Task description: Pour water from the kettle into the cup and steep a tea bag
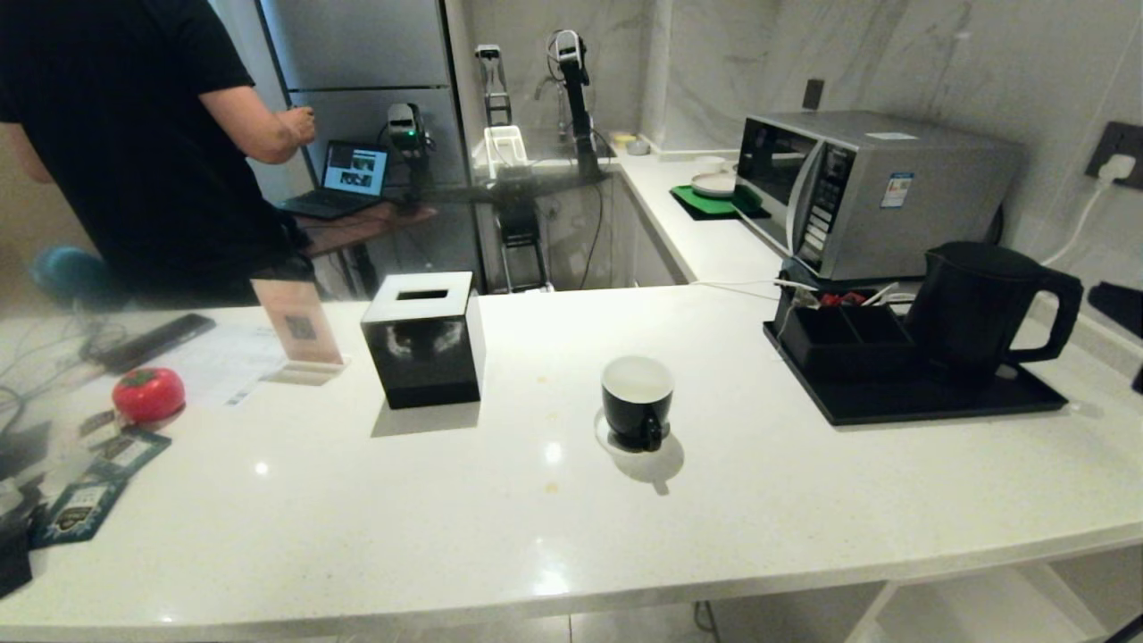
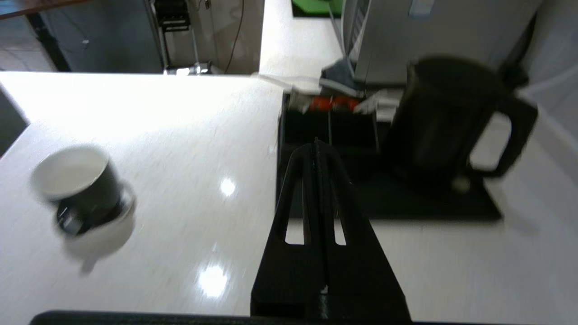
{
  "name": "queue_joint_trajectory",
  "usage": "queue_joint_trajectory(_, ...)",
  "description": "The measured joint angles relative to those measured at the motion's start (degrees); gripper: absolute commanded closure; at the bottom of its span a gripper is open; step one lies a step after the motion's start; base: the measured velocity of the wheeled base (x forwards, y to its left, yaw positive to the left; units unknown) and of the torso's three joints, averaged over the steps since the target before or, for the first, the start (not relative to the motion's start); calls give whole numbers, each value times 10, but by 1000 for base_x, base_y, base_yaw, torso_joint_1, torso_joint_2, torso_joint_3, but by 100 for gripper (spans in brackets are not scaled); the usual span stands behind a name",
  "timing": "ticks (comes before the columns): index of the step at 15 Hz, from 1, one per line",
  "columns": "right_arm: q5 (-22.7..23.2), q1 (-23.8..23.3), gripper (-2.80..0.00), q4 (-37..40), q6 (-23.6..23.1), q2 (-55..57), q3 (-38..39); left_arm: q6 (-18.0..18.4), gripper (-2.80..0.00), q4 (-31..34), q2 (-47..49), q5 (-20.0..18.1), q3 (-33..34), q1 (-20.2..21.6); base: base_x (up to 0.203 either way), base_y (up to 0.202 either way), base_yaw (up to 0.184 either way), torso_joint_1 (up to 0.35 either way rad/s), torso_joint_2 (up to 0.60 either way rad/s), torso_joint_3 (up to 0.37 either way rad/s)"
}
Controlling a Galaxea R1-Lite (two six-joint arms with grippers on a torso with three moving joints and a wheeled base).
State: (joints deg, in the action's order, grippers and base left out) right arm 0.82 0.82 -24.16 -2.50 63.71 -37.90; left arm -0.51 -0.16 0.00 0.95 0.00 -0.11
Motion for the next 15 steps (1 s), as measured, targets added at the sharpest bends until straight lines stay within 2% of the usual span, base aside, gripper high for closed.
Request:
queue_joint_trajectory(5,-1,0,0,-51,-58,182,-124,0,0,0,0,0,0,0,0,0,0,0,0,0)
queue_joint_trajectory(10,-4,-1,0,-52,-64,310,-229,0,0,0,0,0,0,0,0,0,0,0,0,0)
queue_joint_trajectory(15,-4,-2,0,-52,-64,370,-266,0,0,0,0,0,0,0,0,0,0,0,0,0)
